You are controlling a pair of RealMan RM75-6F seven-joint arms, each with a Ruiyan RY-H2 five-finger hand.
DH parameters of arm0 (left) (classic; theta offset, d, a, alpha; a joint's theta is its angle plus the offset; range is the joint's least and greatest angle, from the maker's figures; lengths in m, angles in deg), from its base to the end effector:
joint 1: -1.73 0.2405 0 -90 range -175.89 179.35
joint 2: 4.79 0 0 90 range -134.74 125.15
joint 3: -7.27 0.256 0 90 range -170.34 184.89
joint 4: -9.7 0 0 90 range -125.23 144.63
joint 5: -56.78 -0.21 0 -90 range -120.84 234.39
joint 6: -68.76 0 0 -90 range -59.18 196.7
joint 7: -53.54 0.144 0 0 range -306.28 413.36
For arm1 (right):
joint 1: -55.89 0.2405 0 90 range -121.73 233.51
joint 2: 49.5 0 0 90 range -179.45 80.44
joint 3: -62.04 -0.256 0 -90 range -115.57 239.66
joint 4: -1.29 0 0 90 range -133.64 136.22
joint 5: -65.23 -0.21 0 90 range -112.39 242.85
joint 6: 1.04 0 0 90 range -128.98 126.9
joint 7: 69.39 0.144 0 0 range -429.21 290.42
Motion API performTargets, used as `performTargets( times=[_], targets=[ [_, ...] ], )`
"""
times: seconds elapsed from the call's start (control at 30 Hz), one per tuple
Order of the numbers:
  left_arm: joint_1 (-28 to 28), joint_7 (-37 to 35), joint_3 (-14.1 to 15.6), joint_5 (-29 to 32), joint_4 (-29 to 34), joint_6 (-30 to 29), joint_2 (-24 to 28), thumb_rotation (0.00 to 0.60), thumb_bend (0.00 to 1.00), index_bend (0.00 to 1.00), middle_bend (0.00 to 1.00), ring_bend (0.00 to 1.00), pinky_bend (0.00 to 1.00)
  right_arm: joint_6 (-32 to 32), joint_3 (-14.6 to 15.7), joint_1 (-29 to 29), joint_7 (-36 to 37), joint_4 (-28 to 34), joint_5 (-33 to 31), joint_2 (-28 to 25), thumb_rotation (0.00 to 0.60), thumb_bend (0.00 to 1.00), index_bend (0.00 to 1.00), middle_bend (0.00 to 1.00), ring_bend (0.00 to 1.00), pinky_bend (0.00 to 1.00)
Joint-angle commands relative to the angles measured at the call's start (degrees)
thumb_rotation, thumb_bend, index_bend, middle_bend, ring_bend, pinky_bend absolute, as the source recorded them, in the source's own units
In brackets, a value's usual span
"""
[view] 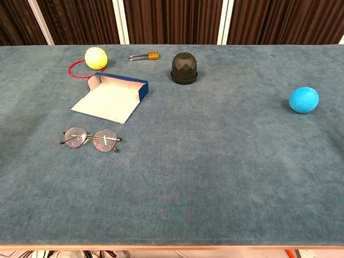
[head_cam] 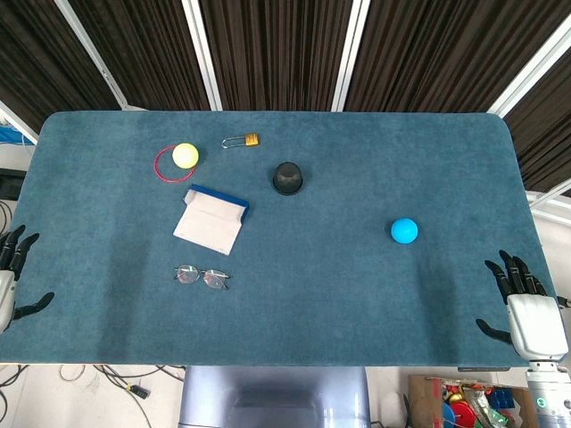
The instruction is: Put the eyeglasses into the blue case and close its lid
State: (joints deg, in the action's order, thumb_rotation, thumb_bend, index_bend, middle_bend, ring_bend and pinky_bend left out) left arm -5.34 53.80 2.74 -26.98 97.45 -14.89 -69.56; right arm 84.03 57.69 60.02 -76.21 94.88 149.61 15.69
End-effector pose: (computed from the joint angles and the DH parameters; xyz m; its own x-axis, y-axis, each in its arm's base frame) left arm -0.3223 0.2008 0.1672 0.4548 -0.0245 0.8903 0.8906 0.0017 -0.4549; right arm -0.3088 -0.1820 0.1561 0.4626 0.0125 0.8865 -0.8864 0.0273 0.4622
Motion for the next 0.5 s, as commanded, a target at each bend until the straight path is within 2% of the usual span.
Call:
performTargets(
  times=[0.03, 0.5],
  targets=[
    [0.0, -0.1, 0.0, 0.0, 0.0, -0.1, 0.0, 0.600, 0.13, 0.10, 0.00, 0.00, 0.00, -0.1, 0.0, 0.0, 0.0, 0.0, -0.1, 0.0, 0.600, 0.12, 0.14, 0.00, 0.00, 0.23],
    [0.6, 1.5, -0.2, 0.8, 0.7, -1.1, 0.1, 0.600, 0.13, 0.07, 0.00, 0.00, 0.00, 0.4, 0.2, -0.3, 0.4, -0.4, 0.4, -0.1, 0.600, 0.12, 0.14, 0.00, 0.00, 0.23]
  ],
)
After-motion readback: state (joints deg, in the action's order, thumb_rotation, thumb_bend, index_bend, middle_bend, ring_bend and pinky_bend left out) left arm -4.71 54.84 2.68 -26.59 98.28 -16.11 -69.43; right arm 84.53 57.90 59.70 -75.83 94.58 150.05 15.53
